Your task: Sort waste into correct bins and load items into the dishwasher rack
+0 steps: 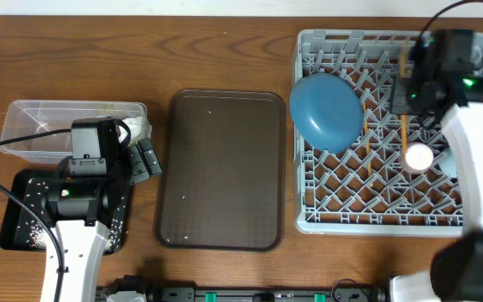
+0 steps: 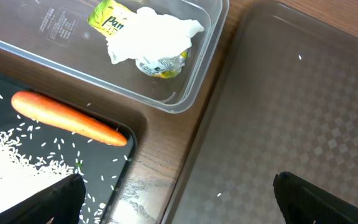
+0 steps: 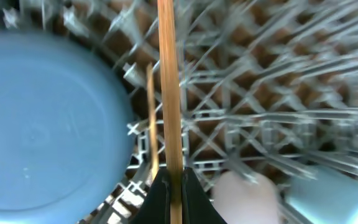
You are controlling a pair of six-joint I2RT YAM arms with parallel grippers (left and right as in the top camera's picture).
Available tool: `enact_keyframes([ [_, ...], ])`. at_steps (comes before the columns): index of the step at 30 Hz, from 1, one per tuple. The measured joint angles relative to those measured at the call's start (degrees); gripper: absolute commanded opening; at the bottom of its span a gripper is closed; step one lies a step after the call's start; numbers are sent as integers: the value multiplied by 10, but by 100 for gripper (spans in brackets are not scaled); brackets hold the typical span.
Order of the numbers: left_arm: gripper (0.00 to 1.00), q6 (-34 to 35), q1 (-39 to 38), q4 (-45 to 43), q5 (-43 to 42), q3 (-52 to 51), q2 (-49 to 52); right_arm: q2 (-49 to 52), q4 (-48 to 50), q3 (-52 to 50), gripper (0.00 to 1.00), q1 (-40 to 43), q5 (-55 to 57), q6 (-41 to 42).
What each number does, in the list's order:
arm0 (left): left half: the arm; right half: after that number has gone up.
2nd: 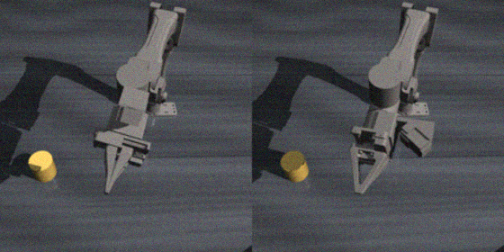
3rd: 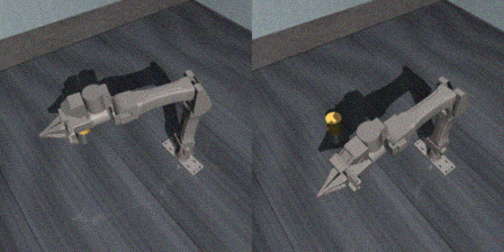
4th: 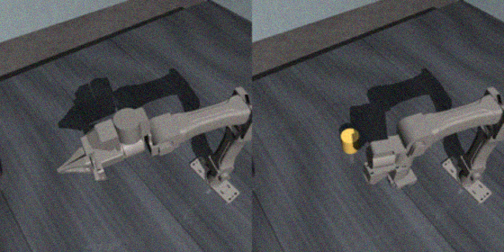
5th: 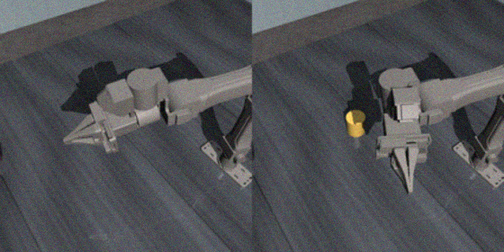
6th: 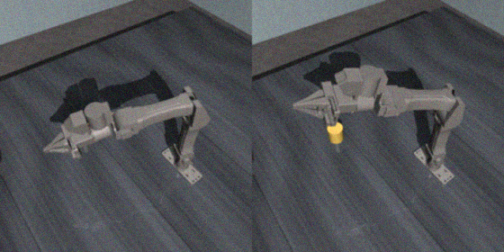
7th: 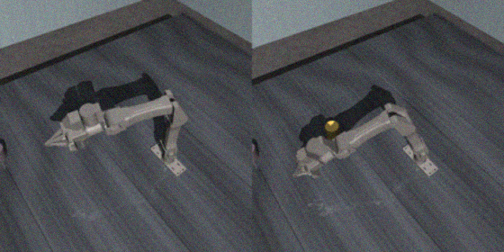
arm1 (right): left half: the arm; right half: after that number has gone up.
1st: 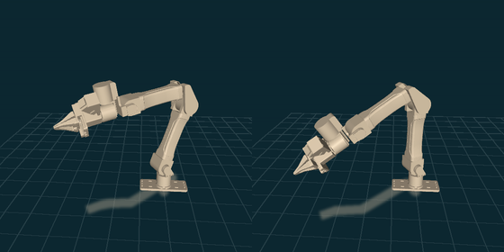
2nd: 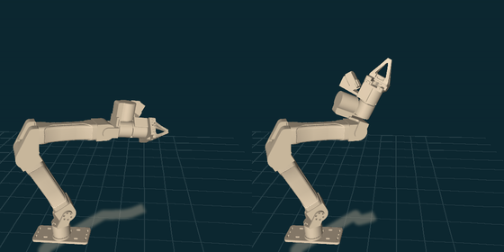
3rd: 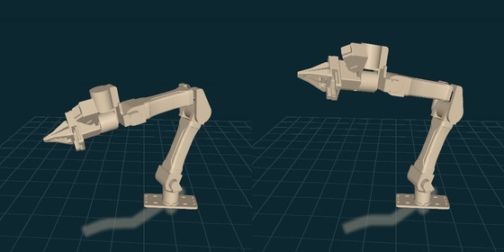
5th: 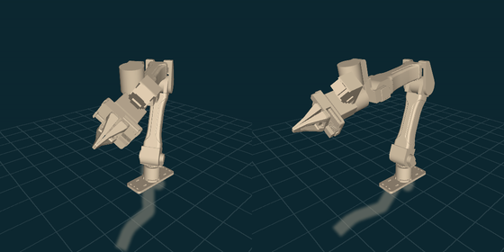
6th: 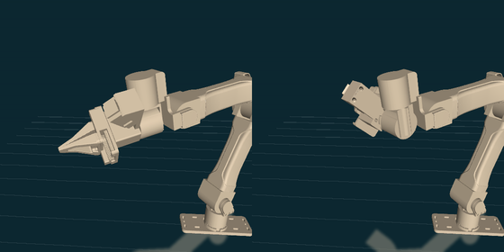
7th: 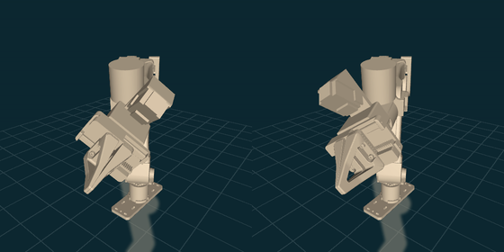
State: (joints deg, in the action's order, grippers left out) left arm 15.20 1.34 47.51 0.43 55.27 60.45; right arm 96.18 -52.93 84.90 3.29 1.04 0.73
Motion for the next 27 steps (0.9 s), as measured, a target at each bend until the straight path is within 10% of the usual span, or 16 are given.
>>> enact_keyframes([
  [5,98,0,0,0,0,0,0,66,-11,-3,1,-2,-17,-14],
  [8,98,0,0,0,0,0,0,92,-15,-3,32,-2,-22,-15],
  [18,98,0,0,0,0,0,0,43,-22,-4,76,-10,-74,-13],
  [19,98,0,0,0,0,0,0,19,-24,-4,96,-15,-85,-13],
  [27,98,0,0,0,0,0,0,-191,-39,-2,99,-74,-203,11],
])
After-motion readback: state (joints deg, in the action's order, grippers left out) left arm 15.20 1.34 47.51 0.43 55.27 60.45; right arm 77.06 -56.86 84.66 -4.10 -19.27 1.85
